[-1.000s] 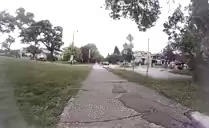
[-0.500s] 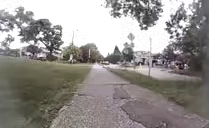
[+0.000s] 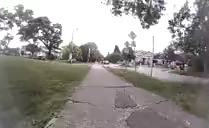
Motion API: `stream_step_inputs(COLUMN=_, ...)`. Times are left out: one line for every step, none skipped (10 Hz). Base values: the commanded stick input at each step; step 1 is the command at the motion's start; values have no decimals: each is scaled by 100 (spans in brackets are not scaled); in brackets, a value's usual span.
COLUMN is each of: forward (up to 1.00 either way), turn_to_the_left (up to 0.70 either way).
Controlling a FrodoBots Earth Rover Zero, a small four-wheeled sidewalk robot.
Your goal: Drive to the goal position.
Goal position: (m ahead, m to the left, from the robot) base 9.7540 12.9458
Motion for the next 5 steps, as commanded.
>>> stream_step_inputs(forward=70, turn_to_the_left=0)
stream_step_inputs(forward=70, turn_to_the_left=0)
stream_step_inputs(forward=70, turn_to_the_left=0)
stream_step_inputs(forward=70, turn_to_the_left=0)
stream_step_inputs(forward=70, turn_to_the_left=0)
